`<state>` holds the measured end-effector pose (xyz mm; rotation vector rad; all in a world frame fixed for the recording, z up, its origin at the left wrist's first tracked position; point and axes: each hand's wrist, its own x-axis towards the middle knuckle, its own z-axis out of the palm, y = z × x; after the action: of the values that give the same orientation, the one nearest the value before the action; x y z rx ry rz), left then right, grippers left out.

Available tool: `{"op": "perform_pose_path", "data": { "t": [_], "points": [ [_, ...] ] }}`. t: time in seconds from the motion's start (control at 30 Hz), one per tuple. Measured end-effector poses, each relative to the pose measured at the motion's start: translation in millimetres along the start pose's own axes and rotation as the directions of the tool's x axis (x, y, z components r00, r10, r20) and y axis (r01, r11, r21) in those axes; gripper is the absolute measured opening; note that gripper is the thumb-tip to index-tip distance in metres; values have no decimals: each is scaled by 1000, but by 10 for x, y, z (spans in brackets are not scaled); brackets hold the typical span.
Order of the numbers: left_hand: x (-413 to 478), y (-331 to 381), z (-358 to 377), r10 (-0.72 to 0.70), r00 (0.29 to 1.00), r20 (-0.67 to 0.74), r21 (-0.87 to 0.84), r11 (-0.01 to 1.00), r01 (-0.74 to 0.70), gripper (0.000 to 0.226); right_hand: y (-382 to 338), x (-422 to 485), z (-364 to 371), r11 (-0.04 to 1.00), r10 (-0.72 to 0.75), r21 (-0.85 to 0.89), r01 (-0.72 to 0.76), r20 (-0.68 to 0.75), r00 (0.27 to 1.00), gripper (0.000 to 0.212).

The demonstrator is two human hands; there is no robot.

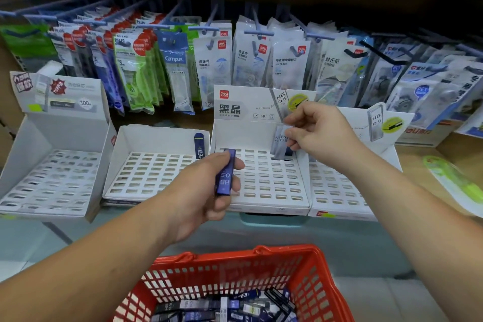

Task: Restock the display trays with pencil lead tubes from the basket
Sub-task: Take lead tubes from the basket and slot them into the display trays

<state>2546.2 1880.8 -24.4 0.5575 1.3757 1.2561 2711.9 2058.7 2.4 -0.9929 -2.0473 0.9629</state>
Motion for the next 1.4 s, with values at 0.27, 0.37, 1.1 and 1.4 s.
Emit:
{"op": "perform_pose_path", "data": {
  "t": [0.27,0.37,1.1,1.4],
  "points": [
    [-4,-21,-22,31,999,23,-44,999,-30,29,101,27,2,993,-30,-118,26,-33,999,33],
    [2,-40,-3,53,998,20,2,999,-53,23,123,15,33,963,-111,-248,103,-20,994,30],
    [236,-418,943,512,858,-39,728,603,-327,37,207,-267,-968,987,158,-34,-158,4,987,7],
    [340,-604,1072,577,816,-36,887,394,-239,40,571,-271,-876,990,84,-104,-99,-137,987,20]
  ]
}}
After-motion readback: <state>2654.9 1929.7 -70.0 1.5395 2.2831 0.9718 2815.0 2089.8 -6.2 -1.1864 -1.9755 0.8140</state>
